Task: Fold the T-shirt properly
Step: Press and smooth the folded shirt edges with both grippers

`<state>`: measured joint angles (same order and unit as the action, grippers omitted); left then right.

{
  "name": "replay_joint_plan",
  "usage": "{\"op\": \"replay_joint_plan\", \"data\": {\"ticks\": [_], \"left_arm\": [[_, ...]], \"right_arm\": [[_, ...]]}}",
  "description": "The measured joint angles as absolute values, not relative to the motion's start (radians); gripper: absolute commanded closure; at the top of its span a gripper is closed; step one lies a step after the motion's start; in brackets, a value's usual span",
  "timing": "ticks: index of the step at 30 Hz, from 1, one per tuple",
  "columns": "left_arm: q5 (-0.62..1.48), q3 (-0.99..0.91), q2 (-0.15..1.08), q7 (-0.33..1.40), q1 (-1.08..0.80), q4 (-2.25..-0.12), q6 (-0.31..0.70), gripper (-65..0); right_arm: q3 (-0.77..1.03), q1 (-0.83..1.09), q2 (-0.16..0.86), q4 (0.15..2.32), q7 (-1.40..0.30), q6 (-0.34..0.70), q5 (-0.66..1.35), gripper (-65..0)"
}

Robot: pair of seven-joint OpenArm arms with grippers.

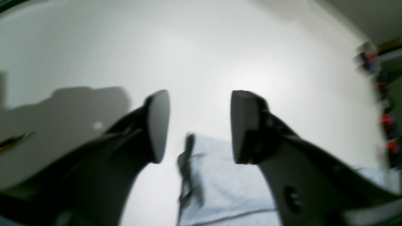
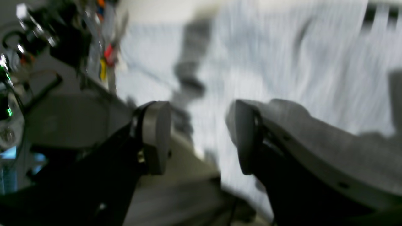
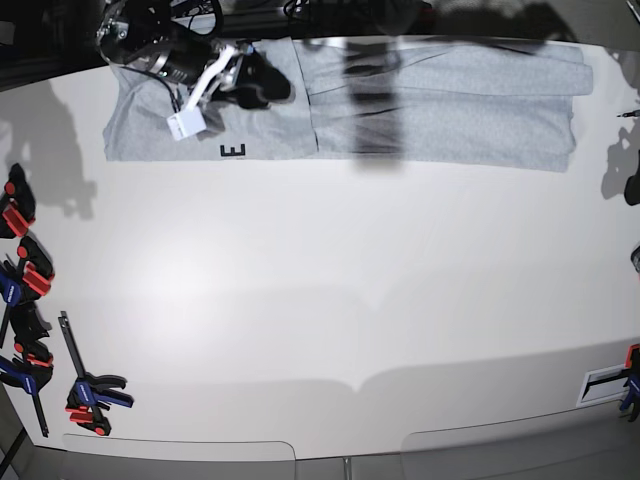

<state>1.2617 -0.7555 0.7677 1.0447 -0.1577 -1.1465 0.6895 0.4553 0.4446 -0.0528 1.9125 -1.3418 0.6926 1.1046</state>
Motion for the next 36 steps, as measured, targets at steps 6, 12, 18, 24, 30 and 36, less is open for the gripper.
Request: {"op": "replay_joint_plan", "data": {"ticks": [6, 12, 18, 24, 30, 36], "left_arm": [[1.23, -0.758, 0.748, 1.016, -0.253, -1.147, 0.69, -35.8], [1.23, -0.757, 0.636, 0.989, -0.373, -1.145, 0.69, -35.8], [1.114, -0.757, 0.562, 0.912, -0.403, -1.145, 0.69, -35.9], [1.049, -0.758, 0.566, 0.874, -0.401, -1.143, 0.69, -37.2], [1.114, -0.759, 0.559, 0.872, -0.398, -1.098, 0.693, -37.5], [1.152, -0.76, 0.5, 0.921, -0.395, -1.097, 0.707, -37.4]], "right_arm": [[0.554, 0.363, -0.053, 1.956, -1.266, 0.692, 1.106, -30.8], [0.616, 0.316, -0.053, 1.962, -1.262, 0.692, 1.108, -30.8], [0.615, 0.316, -0.053, 1.962, -1.272, 0.692, 1.107, -30.8], [0.615, 0.318, -0.053, 1.962, -1.272, 0.692, 1.107, -30.8], [0.615, 0.318, -0.053, 1.962, -1.272, 0.692, 1.107, -30.8], [0.614, 0.318, -0.053, 1.962, -1.272, 0.692, 1.107, -30.8]]}}
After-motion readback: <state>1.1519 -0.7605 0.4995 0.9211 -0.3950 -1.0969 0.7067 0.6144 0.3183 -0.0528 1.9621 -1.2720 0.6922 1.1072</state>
